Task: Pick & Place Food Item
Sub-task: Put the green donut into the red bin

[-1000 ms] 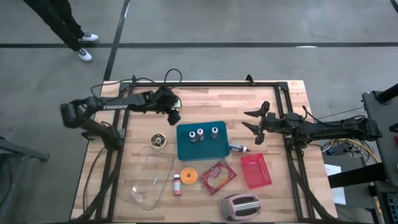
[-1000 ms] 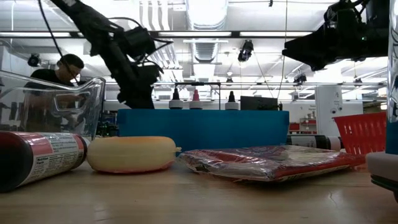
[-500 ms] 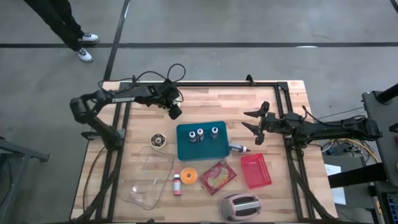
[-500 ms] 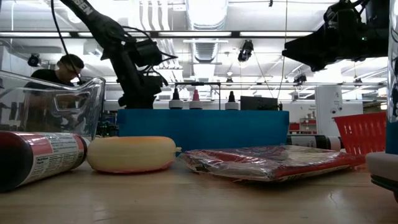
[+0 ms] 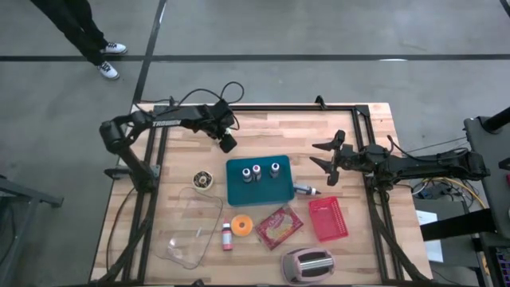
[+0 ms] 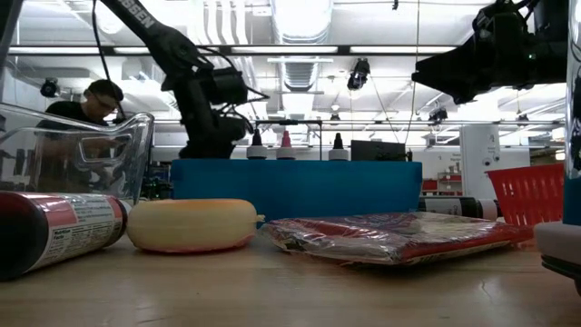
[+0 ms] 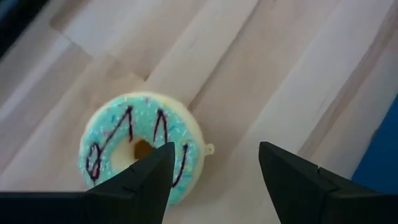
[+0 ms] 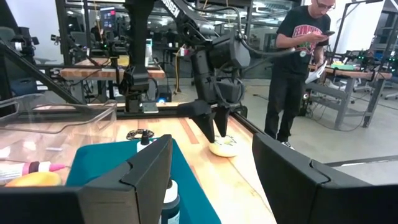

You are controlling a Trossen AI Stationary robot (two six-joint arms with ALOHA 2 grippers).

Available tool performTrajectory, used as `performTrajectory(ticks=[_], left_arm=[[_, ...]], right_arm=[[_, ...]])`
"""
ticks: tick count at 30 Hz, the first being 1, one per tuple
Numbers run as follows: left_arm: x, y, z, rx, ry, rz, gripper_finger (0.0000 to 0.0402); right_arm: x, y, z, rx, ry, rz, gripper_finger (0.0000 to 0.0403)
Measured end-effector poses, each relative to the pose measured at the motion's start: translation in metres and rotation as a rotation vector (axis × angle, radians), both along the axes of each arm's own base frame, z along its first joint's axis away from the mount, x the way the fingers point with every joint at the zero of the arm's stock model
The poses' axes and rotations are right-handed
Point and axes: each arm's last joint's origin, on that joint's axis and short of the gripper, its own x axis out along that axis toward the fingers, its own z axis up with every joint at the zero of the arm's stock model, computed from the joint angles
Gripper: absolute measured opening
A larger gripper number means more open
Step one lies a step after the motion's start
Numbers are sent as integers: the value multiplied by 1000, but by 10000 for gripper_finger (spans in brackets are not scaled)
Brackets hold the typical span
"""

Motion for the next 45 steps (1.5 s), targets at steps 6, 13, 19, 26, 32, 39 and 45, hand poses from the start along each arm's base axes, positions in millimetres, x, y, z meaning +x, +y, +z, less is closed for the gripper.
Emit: performTrajectory(ticks=[6,13,19,26,32,39,45], left_arm=[[3,3,-5,-23,48,-3,236],[3,5,-5,3,64,-2,236],[0,8,-6,5,70,-9,236],[-3,11,-6,-37,44,-56,236],[-4,16,-15,-52,67,-48,236],[-2,19,-32,-80,112,-50,236],[-2,19,-34,-78,118,-64,236]], right_arm=[[0,0,0,-5,-1,0,219],[0,0,0,-8,-1,10,219],[0,1,1,-6,-5,26,219],[0,1,1,-7,-7,26,219],[0,1,1,-7,-9,26,219],[0,1,1,-7,-10,26,219],[0,1,1,-3,-10,25,219]])
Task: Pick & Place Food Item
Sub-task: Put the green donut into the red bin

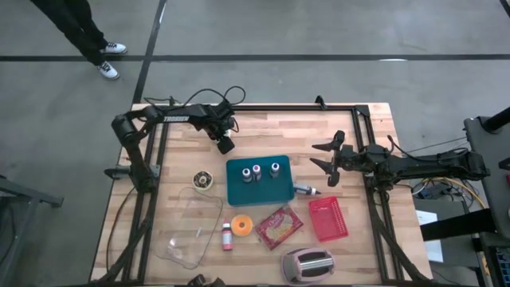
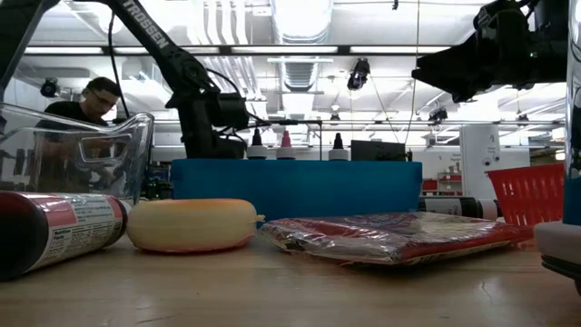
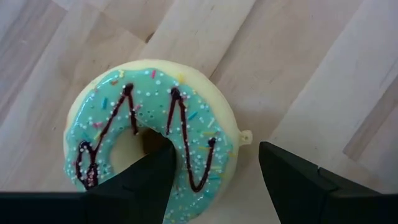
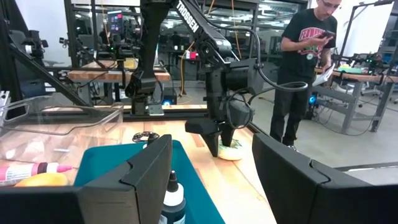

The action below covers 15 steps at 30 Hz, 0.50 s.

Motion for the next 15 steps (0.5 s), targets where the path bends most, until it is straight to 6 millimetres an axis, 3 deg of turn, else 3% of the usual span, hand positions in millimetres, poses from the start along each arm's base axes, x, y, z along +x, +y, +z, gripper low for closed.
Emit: performTrajectory(ticks=[6,15], left_arm=[[1,2,1,35,-3,3,228],[2,3,1,50,-6,-8,170]], right_arm=[[0,0,0,1,0,-1,219],[0,0,0,4,-1,-1,219]])
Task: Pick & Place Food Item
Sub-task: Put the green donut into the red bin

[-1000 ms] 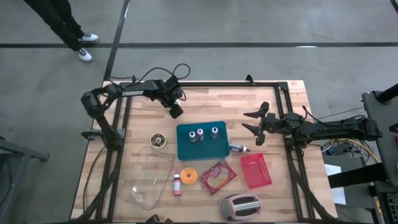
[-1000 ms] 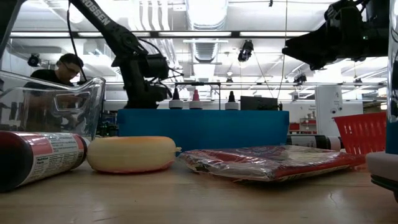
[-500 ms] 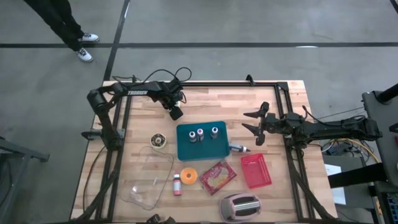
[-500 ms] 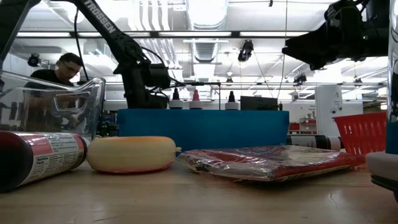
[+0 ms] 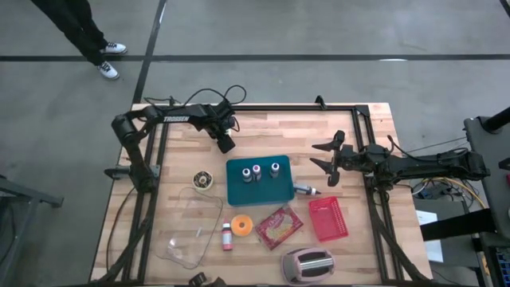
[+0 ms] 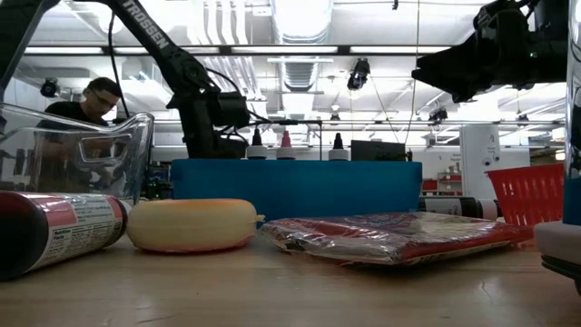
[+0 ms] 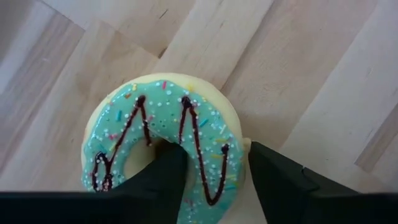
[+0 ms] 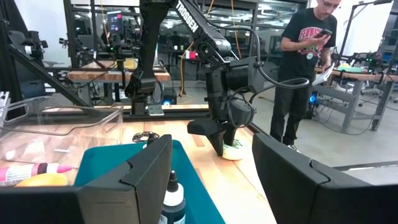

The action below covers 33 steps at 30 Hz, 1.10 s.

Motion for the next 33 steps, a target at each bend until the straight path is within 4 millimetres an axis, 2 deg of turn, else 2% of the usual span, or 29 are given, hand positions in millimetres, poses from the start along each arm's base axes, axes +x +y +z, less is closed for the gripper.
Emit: performTrajectory(ticks=[7,16,23,33], left_arm=[[0,0,0,7,4,-17,120],[0,0,0,16,8,-50,14],[2,1,3,29,-2,-65,6],[0,0,35,102,-83,-65,4]], right_arm=[[0,0,0,0,0,0,219],[0,0,0,0,1,0,219],[0,0,0,0,2,0,219],[0,0,0,0,3,0,219]])
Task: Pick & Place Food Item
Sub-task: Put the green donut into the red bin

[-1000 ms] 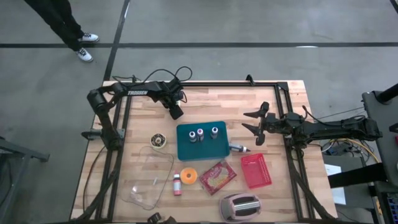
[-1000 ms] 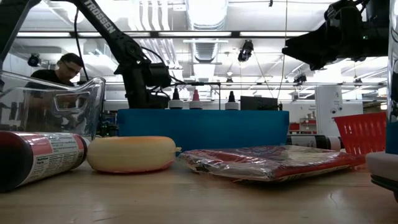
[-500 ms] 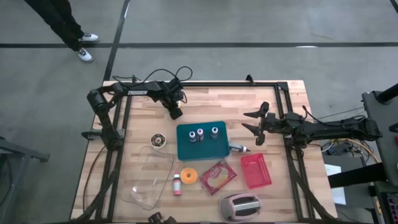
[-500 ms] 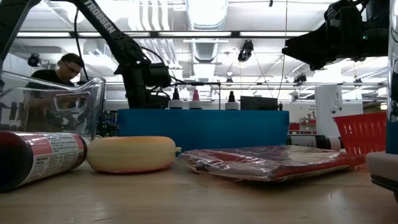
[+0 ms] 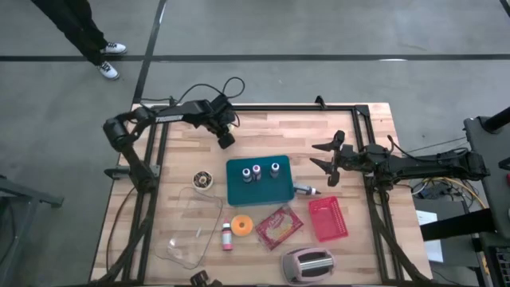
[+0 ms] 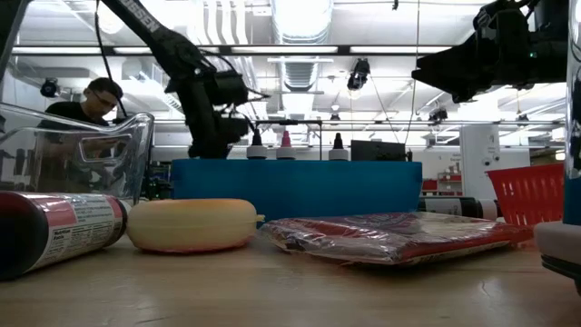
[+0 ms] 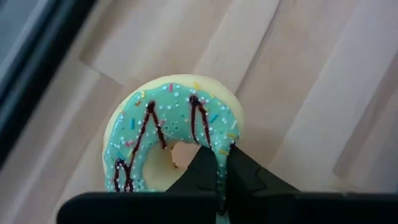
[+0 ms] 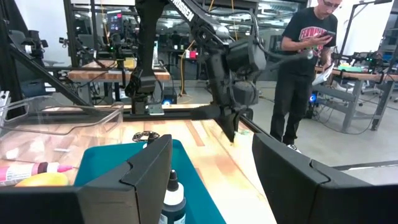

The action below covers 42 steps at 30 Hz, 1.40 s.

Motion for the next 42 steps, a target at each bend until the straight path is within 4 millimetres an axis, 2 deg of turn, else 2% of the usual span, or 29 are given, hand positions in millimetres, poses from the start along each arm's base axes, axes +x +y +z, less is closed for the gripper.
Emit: performTrajectory(ticks=[10,16,21,26,33,42], left_arm=[[-5,-21,46,136,-149,-84,4],[-15,-46,60,209,-338,-138,4],[-29,-72,58,257,-490,-204,4],[-49,-92,46,295,-646,-264,4],[-79,-110,34,296,-823,-329,4],[-99,-123,42,347,-932,-466,4]], right_arm=[[0,0,0,0,3,0,219],[0,0,0,4,1,-1,219],[0,0,0,13,-1,0,219],[0,0,0,29,-9,-8,219],[0,-2,0,72,-20,-50,219],[-1,-6,3,88,-57,-134,219]])
